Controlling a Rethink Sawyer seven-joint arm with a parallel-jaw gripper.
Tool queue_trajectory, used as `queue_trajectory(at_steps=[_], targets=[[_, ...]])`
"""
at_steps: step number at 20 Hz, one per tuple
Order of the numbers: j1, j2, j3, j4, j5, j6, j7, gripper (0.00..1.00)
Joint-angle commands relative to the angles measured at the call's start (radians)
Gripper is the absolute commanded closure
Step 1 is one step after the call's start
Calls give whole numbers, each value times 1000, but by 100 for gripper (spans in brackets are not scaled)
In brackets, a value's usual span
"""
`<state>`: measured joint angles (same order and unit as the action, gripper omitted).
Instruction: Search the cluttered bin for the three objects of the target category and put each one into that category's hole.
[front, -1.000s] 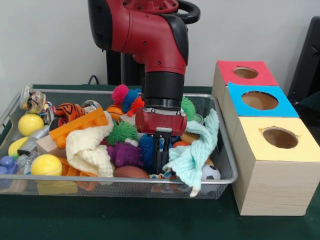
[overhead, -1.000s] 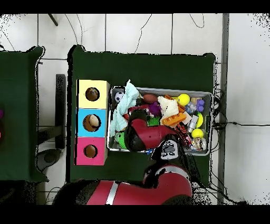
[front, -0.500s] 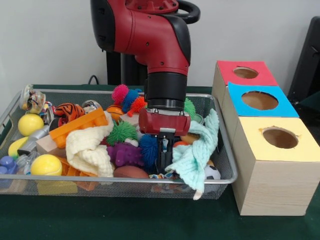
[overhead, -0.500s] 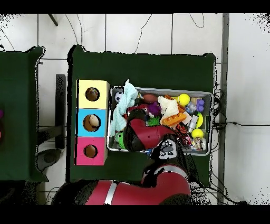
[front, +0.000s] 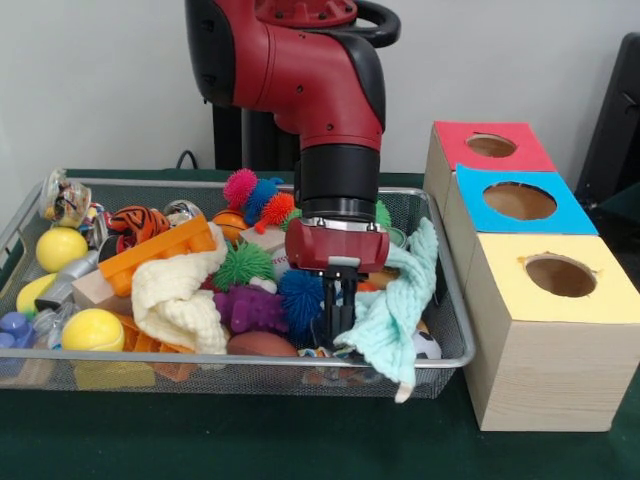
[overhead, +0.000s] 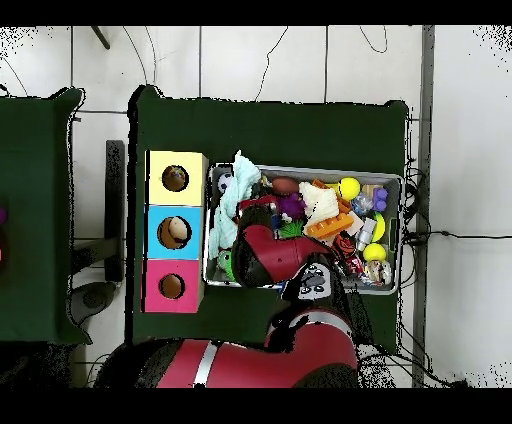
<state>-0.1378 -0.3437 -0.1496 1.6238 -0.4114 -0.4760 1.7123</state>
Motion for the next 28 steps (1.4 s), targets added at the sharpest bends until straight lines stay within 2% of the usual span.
queue_trajectory(at_steps=[1, 6, 16, 21, 22, 28], targets=[[22, 57, 40, -102, 22, -67, 97, 100], [22, 78, 36, -122, 16, -65, 91, 100], [44, 87, 6, -156, -27, 6, 58, 100], [77, 98, -43, -160, -1, 1, 44, 100], [87, 101, -57, -162, -1, 2, 50, 0], [135, 107, -115, -169, 33, 54, 41, 0]])
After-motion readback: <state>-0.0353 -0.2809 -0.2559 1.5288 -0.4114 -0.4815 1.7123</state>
